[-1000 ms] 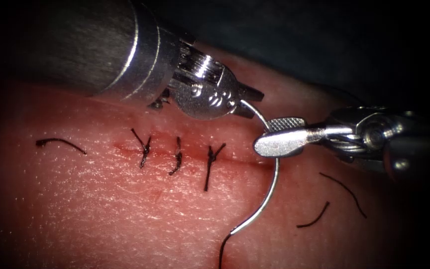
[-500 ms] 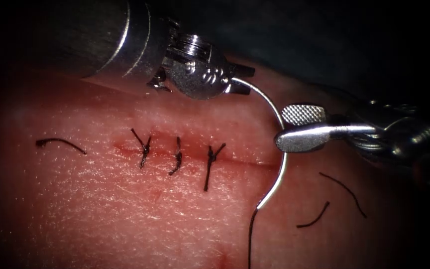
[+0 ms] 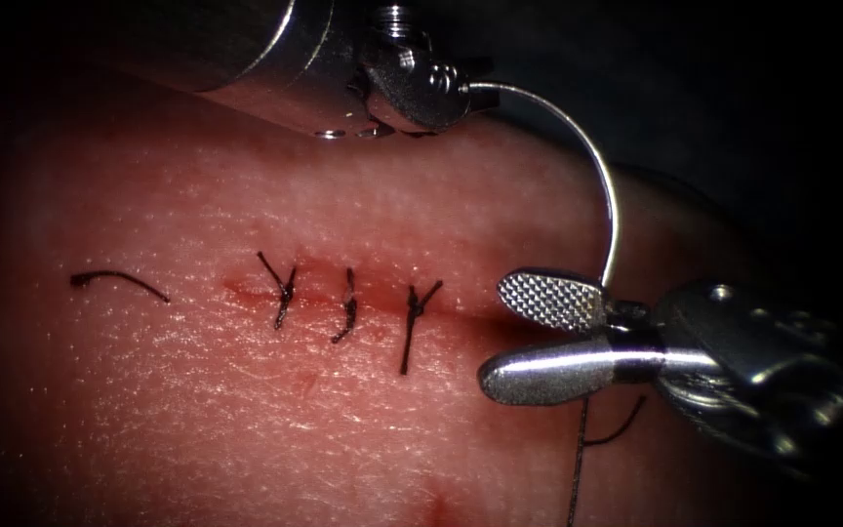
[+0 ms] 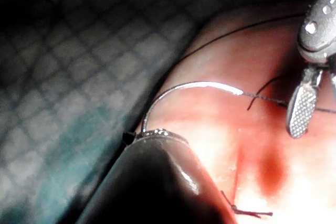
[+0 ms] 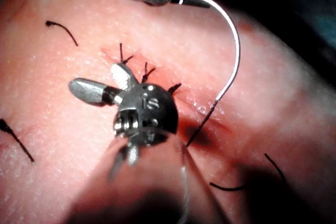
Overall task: Wound Closure
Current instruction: Pass the needle back to the right gripper
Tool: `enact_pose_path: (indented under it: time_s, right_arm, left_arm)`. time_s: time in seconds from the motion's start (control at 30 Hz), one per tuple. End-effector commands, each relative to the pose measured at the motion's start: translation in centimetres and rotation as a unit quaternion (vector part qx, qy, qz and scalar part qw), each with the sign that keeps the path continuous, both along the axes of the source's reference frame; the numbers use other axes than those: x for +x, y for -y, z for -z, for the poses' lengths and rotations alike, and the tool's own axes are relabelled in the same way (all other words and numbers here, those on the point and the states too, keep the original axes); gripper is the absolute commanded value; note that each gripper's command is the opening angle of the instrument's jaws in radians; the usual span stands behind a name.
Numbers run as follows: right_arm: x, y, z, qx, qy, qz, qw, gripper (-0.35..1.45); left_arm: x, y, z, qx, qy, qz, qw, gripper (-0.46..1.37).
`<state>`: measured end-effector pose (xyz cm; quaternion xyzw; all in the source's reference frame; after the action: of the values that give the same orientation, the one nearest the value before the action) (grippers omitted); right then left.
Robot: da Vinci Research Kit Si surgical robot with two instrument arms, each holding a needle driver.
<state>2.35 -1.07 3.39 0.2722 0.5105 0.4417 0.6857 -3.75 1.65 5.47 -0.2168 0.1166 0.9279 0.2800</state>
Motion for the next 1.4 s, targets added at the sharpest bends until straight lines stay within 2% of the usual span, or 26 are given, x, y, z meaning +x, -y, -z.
enact_pose_path:
  time_s: [0.03,0.17,0.27,0.37,0.47,0.53,0.57,0.67,0.7,0.77,0.87,0.9,0.97,1.0,1.03,1.13,1.17,1.23,1.3,1.37,1.4]
  right_arm:
    - [0.06,0.07,-0.03,0.005,-0.001,-0.004,1.000,1.04]
    - [0.23,0.32,-0.17,0.007,0.015,-0.014,1.000,1.02]
    - [0.30,0.50,-0.37,0.007,0.040,-0.022,0.999,0.99]
    - [0.28,0.59,-0.52,0.003,0.060,-0.041,0.997,0.97]
    - [0.22,0.65,-0.72,-0.002,0.094,-0.070,0.993,0.97]
    - [0.13,0.66,-0.86,-0.001,0.122,-0.076,0.990,0.94]
    - [0.11,0.66,-0.88,-0.001,0.126,-0.076,0.989,0.93]
    - [-0.12,0.66,-1.06,0.000,0.158,-0.087,0.984,0.92]
    - [-0.23,0.65,-1.10,-0.001,0.164,-0.096,0.982,0.91]
    - [-0.41,0.60,-1.16,-0.002,0.173,-0.114,0.978,0.89]
    - [-0.71,0.48,-1.21,-0.001,0.189,-0.144,0.971,0.88]
    - [-0.85,0.40,-1.21,0.001,0.196,-0.158,0.968,0.84]
    - [-0.98,0.31,-1.20,-0.007,0.206,-0.164,0.965,0.80]
    - [-1.06,0.24,-1.18,-0.016,0.210,-0.172,0.962,0.79]
    - [-1.11,0.18,-1.17,-0.024,0.209,-0.181,0.961,0.79]
    - [-1.19,-0.02,-1.10,-0.048,0.198,-0.213,0.956,0.77]
    - [-1.19,-0.04,-1.09,-0.048,0.196,-0.215,0.955,0.76]
    - [-1.17,-0.19,-1.03,-0.071,0.184,-0.233,0.952,0.77]
    - [-1.15,-0.30,-0.99,-0.101,0.171,-0.252,0.947,0.77]
    - [-1.13,-0.37,-0.98,-0.126,0.148,-0.260,0.946,0.77]
    - [-1.12,-0.38,-0.98,-0.135,0.141,-0.260,0.946,0.75]
  left_arm:
    - [0.04,-0.01,0.02,0.022,0.026,0.004,0.9994,-0.35]
    - [0.12,-0.09,0.06,0.063,0.051,0.037,0.9961,-0.35]
    - [0.20,-0.10,0.11,0.092,0.073,0.106,0.9874,-0.35]
    - [0.27,-0.06,0.14,0.110,0.088,0.146,0.9792,-0.35]
    - [0.35,-0.02,0.16,0.132,0.099,0.167,0.9722,-0.35]
    - [0.41,0.02,0.17,0.153,0.116,0.184,0.9639,-0.35]
    - [0.43,0.02,0.17,0.159,0.121,0.193,0.9607,-0.35]
    - [0.52,0.07,0.19,0.189,0.144,0.225,0.9449,-0.35]
    - [0.56,0.10,0.19,0.205,0.155,0.238,0.9367,-0.35]
    - [0.61,0.12,0.19,0.218,0.166,0.252,0.9281,-0.35]
    - [0.66,0.19,0.19,0.242,0.182,0.266,0.9151,-0.35]
    - [0.67,0.23,0.19,0.256,0.190,0.276,0.9068,-0.35]
    - [0.68,0.30,0.18,0.271,0.200,0.280,0.8988,-0.35]
    - [0.67,0.35,0.17,0.290,0.212,0.280,0.8903,-0.35]
    - [0.67,0.38,0.17,0.298,0.217,0.281,0.8861,-0.35]
    - [0.60,0.53,0.13,0.333,0.241,0.285,0.8658,-0.35]
    - [0.59,0.54,0.13,0.337,0.243,0.285,0.8637,-0.35]
    - [0.53,0.64,0.10,0.357,0.266,0.290,0.8470,-0.35]
    - [0.50,0.71,0.08,0.373,0.280,0.294,0.8344,-0.35]
    - [0.48,0.75,0.06,0.384,0.295,0.301,0.8215,-0.35]
    - [0.48,0.76,0.06,0.385,0.300,0.302,0.8185,-0.35]
